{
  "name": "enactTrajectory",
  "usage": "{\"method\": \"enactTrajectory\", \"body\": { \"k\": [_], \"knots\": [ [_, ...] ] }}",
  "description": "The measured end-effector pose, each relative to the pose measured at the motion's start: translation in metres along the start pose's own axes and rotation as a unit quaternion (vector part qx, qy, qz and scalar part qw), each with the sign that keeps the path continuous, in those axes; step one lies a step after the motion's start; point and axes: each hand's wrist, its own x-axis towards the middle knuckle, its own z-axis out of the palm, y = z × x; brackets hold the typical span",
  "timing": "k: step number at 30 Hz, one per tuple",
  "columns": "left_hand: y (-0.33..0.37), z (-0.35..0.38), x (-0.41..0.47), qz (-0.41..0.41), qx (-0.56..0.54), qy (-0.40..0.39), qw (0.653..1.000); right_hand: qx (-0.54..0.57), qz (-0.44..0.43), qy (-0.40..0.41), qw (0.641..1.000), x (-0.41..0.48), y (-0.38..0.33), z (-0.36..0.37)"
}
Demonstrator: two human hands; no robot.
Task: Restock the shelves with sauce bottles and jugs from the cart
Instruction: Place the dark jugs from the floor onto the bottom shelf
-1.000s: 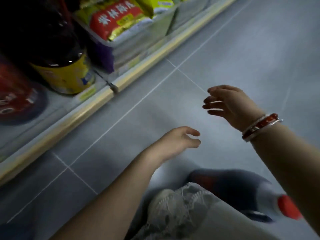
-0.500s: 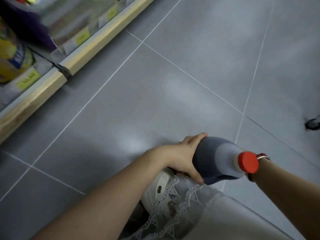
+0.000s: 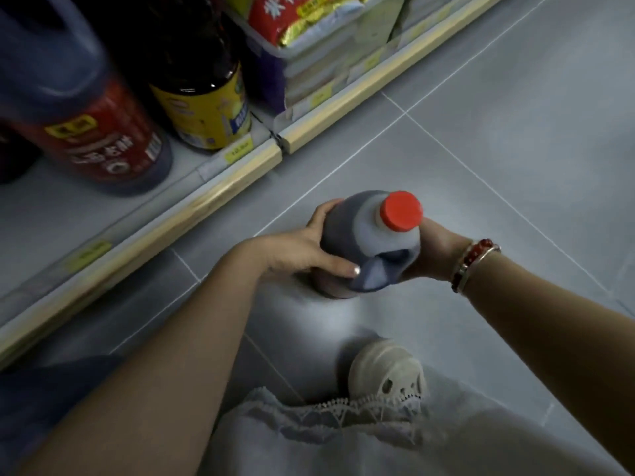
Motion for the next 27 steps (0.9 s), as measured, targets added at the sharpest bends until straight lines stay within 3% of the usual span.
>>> {"method": "enactTrajectory", "body": {
  "k": [4,8,10,12,14,17,21,24,27],
  "knots": [
    [-0.028,-0.032,-0.037,0.006,-0.215,0.073,0.974,-0.092,-0.037,-0.022,0.995,0.020,-0.017,0.045],
    [-0.046,-0.050,-0.066,-0.013,-0.355,0.152,0.922,0.007,-0.030,-0.059,0.998,0.027,-0.013,0.098],
    [-0.049,-0.050,-0.072,-0.026,-0.406,0.220,0.887,0.032,-0.039,0.002,0.999,0.026,-0.011,0.121],
    [-0.052,-0.049,-0.074,-0.059,-0.431,0.308,0.846,-0.003,-0.117,0.125,0.985,0.025,-0.012,0.143],
    [-0.055,-0.049,-0.076,-0.100,-0.440,0.355,0.819,-0.041,-0.169,0.187,0.967,0.022,-0.007,0.156],
    [-0.058,-0.049,-0.079,-0.133,-0.448,0.347,0.813,-0.120,-0.225,0.152,0.955,0.005,0.010,0.160],
    [-0.050,-0.045,-0.083,-0.143,-0.441,0.320,0.826,-0.292,-0.300,0.065,0.906,-0.011,0.015,0.157],
    [-0.051,-0.046,-0.089,-0.129,-0.418,0.361,0.824,-0.263,-0.327,0.130,0.898,-0.003,0.005,0.167],
    [-0.051,-0.048,-0.104,-0.118,-0.418,0.380,0.816,-0.199,-0.293,0.176,0.919,-0.004,0.006,0.178]
  ]
}}
